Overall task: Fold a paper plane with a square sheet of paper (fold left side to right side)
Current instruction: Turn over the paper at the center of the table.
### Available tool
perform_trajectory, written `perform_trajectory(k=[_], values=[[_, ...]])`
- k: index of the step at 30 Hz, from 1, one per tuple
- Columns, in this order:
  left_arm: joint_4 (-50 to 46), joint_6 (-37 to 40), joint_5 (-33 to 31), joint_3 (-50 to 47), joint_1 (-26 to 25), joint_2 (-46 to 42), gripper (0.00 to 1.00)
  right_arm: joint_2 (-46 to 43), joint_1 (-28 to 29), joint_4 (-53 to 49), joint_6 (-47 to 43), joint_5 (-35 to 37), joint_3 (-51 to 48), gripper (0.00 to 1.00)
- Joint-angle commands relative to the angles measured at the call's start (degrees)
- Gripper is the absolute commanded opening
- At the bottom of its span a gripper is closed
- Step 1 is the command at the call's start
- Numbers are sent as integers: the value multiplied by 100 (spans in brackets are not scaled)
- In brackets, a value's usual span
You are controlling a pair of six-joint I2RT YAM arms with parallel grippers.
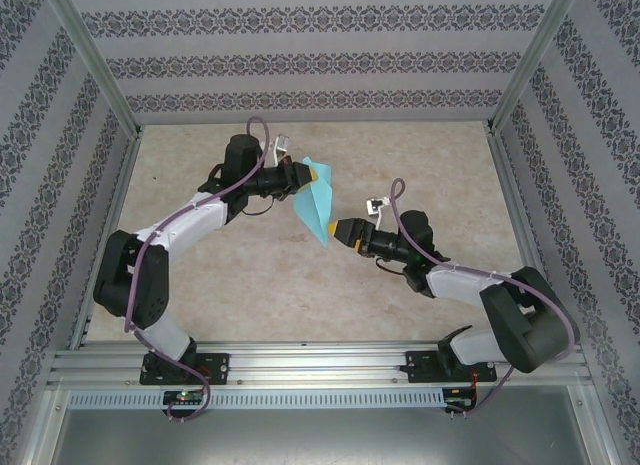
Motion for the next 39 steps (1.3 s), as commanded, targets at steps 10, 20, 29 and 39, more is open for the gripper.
perform_trajectory(k=[10, 20, 29, 39], values=[[690, -591, 261, 18, -121, -298, 7, 710, 337, 2029, 1119, -258, 700, 90], [1120, -871, 459, -181, -141, -334, 7, 711, 328, 2074, 1377, -324, 874, 80], [766, -595, 459, -189, -140, -318, 7, 558, 194, 1701, 1346, -345, 822, 63], [647, -437, 556, -297, -137, -274, 11, 501, 154, 998, 1142, -347, 879, 42]])
